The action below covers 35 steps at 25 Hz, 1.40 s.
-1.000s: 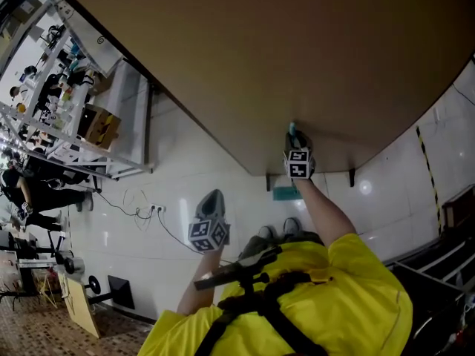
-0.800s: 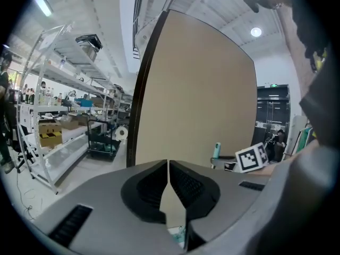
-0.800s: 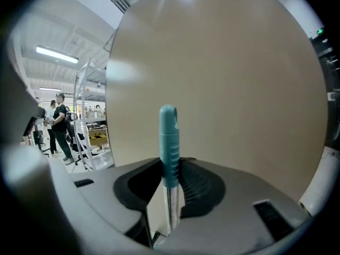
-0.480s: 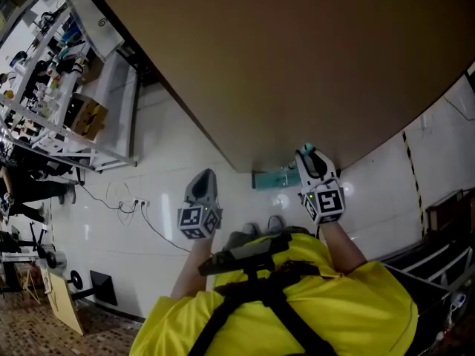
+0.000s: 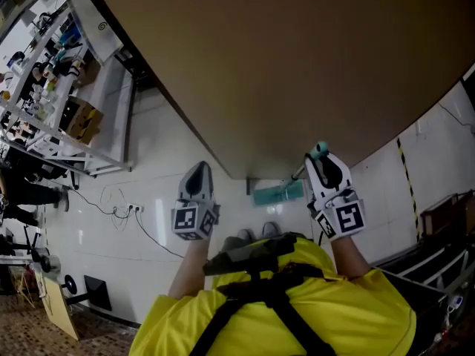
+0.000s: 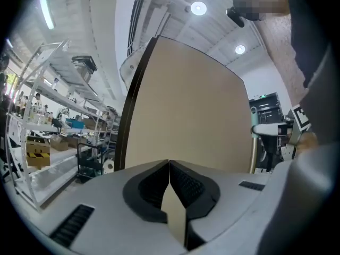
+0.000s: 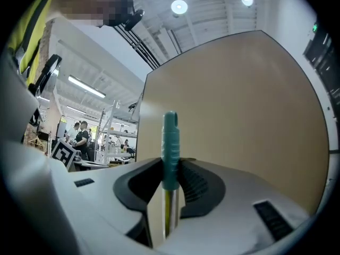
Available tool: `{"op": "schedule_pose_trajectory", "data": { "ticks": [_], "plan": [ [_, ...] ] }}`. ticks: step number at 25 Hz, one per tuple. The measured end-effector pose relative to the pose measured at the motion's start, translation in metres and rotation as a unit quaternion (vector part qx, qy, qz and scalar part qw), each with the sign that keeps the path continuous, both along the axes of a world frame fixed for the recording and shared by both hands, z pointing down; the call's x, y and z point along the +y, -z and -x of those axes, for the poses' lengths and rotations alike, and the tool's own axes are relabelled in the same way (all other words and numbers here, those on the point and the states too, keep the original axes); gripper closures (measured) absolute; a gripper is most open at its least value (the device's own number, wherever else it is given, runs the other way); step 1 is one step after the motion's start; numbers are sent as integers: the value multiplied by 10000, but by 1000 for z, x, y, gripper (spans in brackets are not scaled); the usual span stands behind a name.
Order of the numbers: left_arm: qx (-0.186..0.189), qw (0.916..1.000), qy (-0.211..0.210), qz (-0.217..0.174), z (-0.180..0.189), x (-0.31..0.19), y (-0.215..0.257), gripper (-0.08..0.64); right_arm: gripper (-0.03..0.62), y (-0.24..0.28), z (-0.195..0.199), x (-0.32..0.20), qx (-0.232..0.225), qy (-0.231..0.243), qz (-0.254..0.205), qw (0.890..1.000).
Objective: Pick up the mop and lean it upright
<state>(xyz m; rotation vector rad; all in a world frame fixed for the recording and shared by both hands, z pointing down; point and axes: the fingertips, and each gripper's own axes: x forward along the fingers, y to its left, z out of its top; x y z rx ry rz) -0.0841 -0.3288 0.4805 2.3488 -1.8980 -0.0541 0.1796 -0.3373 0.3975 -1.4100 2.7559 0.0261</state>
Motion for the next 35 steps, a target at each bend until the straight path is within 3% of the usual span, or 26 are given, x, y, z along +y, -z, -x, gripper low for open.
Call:
{"op": "schedule_pose_trajectory", "data": {
  "ticks": [6,16,21,28,35],
  "plan": [
    [-47,9995,-91,303,-10,-6,-21,551,485,-48,-6,-20,94,-82,439,9990],
    [-90,9961,-223,843,-20,13,-60,551,485,-225,6,-55,578,-214,1281,9898],
    [117,9969,-153,762,-16,24,-64,551,486,-296,10,-85,841,-390,1667,9816],
    [65,9953,35,961,-5,21,-77,551,485,-312,14,-145,998,-667,1855,9753],
    [152,9953,-24,954,-14,8,-78,551,477,-312,18,-165,1130,-975,1936,9697]
  ]
}}
